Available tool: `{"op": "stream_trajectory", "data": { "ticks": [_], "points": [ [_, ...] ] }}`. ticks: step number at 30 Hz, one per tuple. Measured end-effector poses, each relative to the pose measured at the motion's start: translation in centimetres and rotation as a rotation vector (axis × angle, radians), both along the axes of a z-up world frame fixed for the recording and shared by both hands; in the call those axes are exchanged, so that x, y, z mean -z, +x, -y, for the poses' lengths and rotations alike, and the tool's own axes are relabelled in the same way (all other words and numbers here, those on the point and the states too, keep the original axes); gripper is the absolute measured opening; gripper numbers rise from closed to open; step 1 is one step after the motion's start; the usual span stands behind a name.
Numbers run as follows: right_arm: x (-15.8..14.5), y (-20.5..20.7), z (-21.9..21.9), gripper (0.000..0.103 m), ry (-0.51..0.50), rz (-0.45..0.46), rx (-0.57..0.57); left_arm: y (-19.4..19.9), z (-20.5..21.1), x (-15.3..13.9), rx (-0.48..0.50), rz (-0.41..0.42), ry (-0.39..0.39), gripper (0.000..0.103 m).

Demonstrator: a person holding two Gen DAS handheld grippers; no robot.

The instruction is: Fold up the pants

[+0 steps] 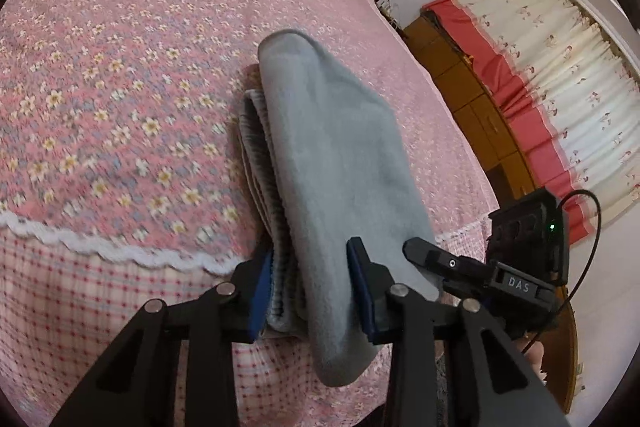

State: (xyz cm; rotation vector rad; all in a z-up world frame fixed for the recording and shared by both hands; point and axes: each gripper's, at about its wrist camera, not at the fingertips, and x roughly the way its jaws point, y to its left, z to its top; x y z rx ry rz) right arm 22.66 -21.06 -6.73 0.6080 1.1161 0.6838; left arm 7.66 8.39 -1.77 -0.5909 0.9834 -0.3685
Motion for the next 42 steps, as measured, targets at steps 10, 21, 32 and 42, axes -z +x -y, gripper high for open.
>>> {"op": "stream_trajectory", "data": {
  "ticks": [10,21,32,42],
  "points": [
    [2.1,-0.5,1.8,0.031,0.085,-0.029,0.037,0.4,0.6,-1.5,0.009,0.089,0.207,0.054],
    [-9.9,-9.7,0.3,0.103,-0.346,0.562,0.267,-6.1,3.9,-7.5,-0.017,0.406,0.618,0.101],
    [-10.5,-17.5,0.6,0.103,-0.466,0.698,0.231,-11.9,4.2,-9.1,-0.03,0.458,0.627,0.103],
    [-8.7,-18.3,-1.0,0.103,-0.497,0.64,0.186,-13.7,4.5,-7.2,-0.018,0.452,0.639,0.103]
  ]
}}
